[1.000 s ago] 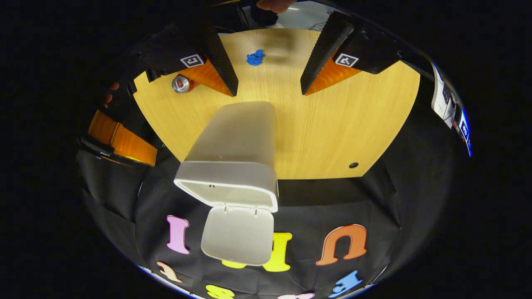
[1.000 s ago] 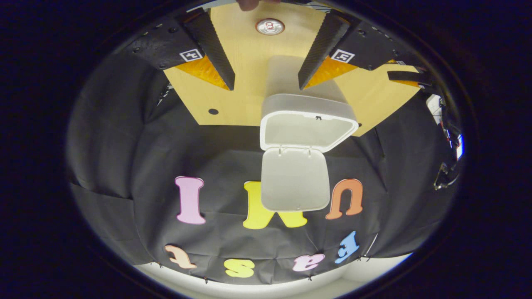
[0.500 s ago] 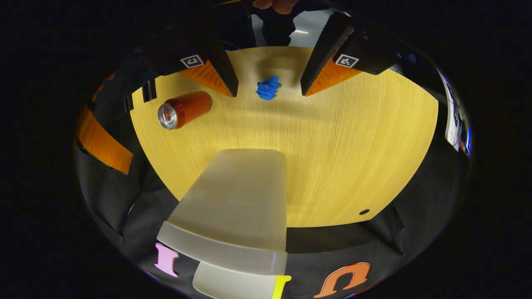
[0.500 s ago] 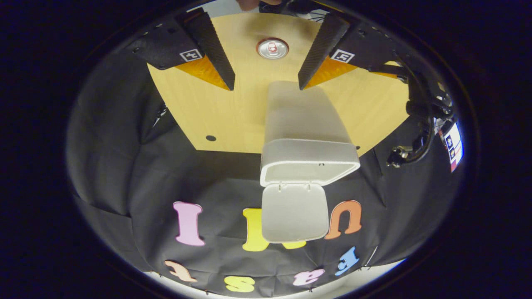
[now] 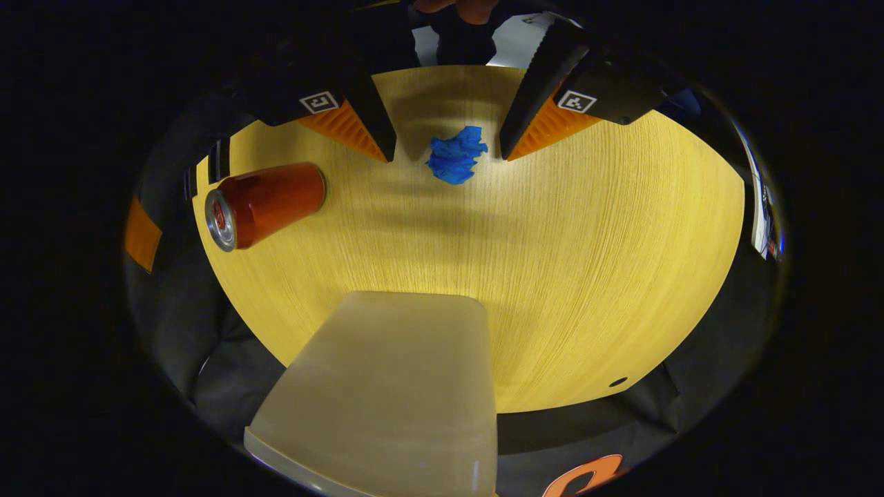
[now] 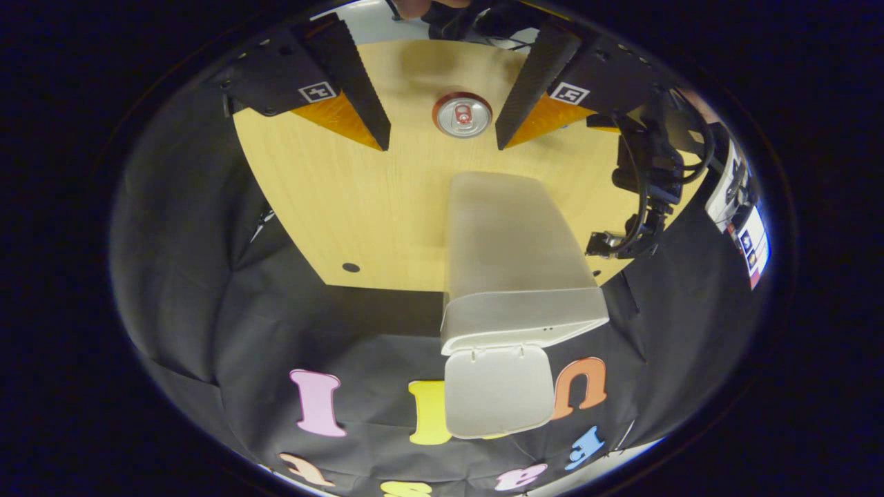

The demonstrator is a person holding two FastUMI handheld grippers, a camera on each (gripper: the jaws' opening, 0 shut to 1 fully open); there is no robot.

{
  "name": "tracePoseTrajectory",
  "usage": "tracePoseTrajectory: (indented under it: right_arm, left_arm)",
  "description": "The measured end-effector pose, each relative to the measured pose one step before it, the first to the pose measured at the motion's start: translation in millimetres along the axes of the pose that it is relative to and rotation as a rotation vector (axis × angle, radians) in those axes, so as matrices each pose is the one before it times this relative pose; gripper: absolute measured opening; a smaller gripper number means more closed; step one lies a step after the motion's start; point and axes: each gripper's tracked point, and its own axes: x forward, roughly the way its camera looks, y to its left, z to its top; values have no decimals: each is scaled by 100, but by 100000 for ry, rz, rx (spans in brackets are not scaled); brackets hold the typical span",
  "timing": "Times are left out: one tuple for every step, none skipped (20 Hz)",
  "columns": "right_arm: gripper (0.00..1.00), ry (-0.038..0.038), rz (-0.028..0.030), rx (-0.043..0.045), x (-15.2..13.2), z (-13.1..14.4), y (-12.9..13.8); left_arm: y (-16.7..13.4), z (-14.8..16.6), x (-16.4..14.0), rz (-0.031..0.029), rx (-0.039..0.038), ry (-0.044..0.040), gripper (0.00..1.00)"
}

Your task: Press the lid of the desktop garbage bin to open it, pick up the crumpled paper on the desktop and throw it into the bin, then pick up the pop can on the desktop and drop it into the bin, and finally close the garbage bin lid.

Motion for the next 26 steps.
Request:
tracePoseTrajectory:
  right_arm:
    - [96, 75, 322, 556, 28, -358, -95]
    - [96, 231, 215, -57, -138, -368, -191]
    - [96, 352, 122, -662, -221, -348, -152]
    - [96, 457, -9, -776, -33, -347, -91]
    - [95, 590, -103, -403, 15, -289, -73]
    - [96, -58, 365, -945, -56, -250, 10]
    - [96, -205, -880, -1408, -37, -312, -117]
    - [96, -262, -255, -594, -126, -374, -133]
    - [96, 289, 765, 656, -100, -473, 164]
    - [96, 1331, 737, 1086, -18, -878, 158]
    - [96, 2123, 926, 801, 40, -820, 189]
    - [96, 1572, 630, 567, 21, -696, 125]
    - [96, 486, 69, 490, -70, -286, -106]
    - [96, -36, 104, 658, -9, -175, -68]
    - [96, 31, -164, 838, 65, -97, -127]
    - [96, 303, -50, 1242, 80, -290, -89]
    - [96, 427, -9, 956, 85, -128, -2]
    - [96, 179, -81, 760, 11, -110, -19]
    - [96, 96, -231, 150, 88, -23, 15]
    - [97, 348, -76, -396, 127, -246, 71]
    - [98, 671, 205, -724, 100, -243, 87]
    - [99, 475, 395, -762, 84, -249, 270]
    - [98, 195, 32, -963, 159, -98, 117]
    - [98, -49, 79, -831, 94, -63, 154]
    - [98, -160, 103, -682, -115, -120, 167]
    - [98, -355, 147, -51, -133, -307, 141]
  left_arm:
    - [215, -233, 62, 622, 822, 574, 98]
    - [152, -314, 127, 637, 717, 8, 98]
    - [166, -287, 218, 736, 395, -145, 98]
    - [-103, -363, 291, 647, -162, -237, 98]
    - [-68, -372, 214, 753, -927, -290, 98]
    - [-84, -205, 146, 2152, -519, -1370, 98]
    - [-170, 251, 453, 251, 552, -2103, 98]
    - [308, -15, 95, 1192, 721, -1018, 94]
    - [148, 191, 230, 871, 993, -1219, 94]
    - [75, 92, -44, -15, 398, -1321, 94]
    - [85, 174, 63, 333, -541, -861, 95]
    - [-85, 64, 110, 467, -849, -962, 96]
    - [-2, 183, 134, 250, -460, -1098, 96]
    - [-23, 69, 204, 160, 154, -1068, 94]
    - [72, 252, 47, 38, 403, -747, 93]
    - [94, 47, -21, 95, 228, -499, 90]
    - [63, 125, 85, 34, -45, -163, 88]
    - [55, 108, 43, 162, -205, 43, 82]
    - [-109, -11, 6, -163, -181, 367, 79]
    - [-115, -60, 78, -458, 781, 490, 73]
    - [-27, -24, 201, -548, 1140, -49, 71]
    - [113, 157, -9, -357, 674, -60, 57]
    - [78, 120, 72, -205, 399, 119, 58]
    - [72, 176, -104, -235, 688, 25, 51]
    - [67, 112, -46, -563, 984, 61, 48]
    - [102, 3, 19, -779, 976, -88, 46]
